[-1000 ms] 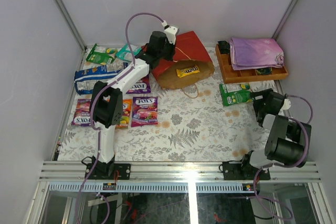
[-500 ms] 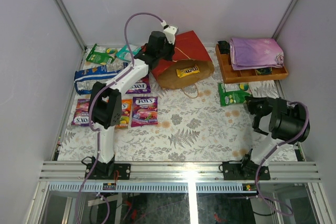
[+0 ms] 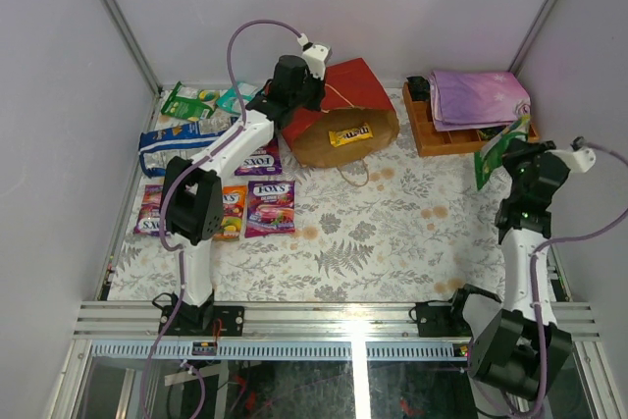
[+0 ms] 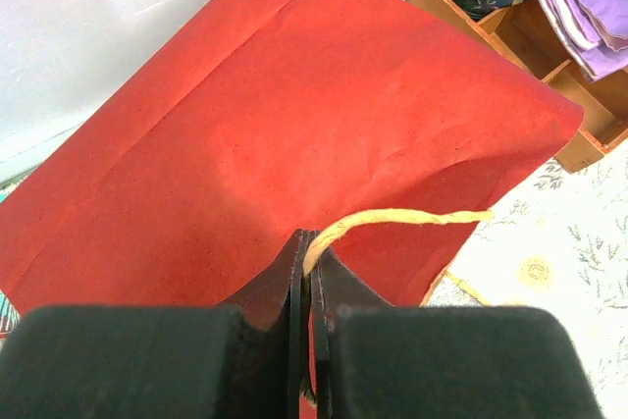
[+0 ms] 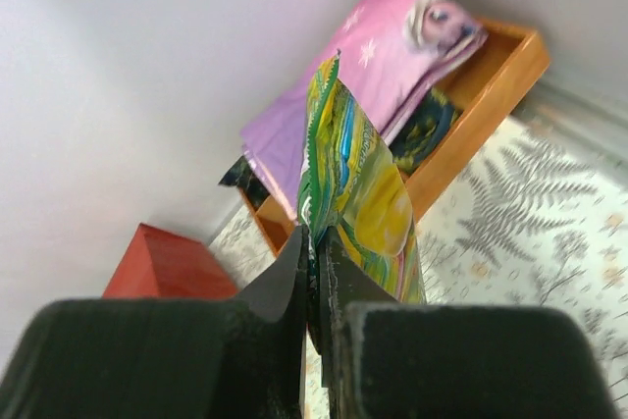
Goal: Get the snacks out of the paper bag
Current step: Adjust the snack at the center of the board.
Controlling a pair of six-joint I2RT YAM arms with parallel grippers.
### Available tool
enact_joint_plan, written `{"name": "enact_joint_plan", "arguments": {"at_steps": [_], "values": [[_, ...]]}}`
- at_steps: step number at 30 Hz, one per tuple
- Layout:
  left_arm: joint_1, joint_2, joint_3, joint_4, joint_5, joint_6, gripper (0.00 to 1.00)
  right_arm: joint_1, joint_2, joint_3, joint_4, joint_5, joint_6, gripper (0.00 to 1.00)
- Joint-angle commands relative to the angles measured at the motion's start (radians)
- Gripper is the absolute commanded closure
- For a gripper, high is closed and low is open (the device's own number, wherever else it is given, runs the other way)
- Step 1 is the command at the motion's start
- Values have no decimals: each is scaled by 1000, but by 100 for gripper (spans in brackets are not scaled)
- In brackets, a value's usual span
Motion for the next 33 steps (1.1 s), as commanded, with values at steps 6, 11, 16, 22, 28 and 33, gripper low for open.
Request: {"name": "enact_joint_plan", "arguments": {"at_steps": [6,11,16,22,28,33], "values": [[9,-27,-2,7,13,1,100,392,248,227,-259,495,-497,100],[9,-45,-25,-1,-18,14,100,581,492,330,-283,668,-632,100],[11,-59,-37,1,-36,20,100,750,592,344,-221,855,-777,100],[11,-57,-38,1,-30,21,100,843,598,349,-156,975,-876,100],[13,-62,-42,-1,-30,21,100,812,477,345,-35,1083,-1023,100],[17,-79,-61,12,-28,18,100,824,546,315,254,1257,-1387,100]]}}
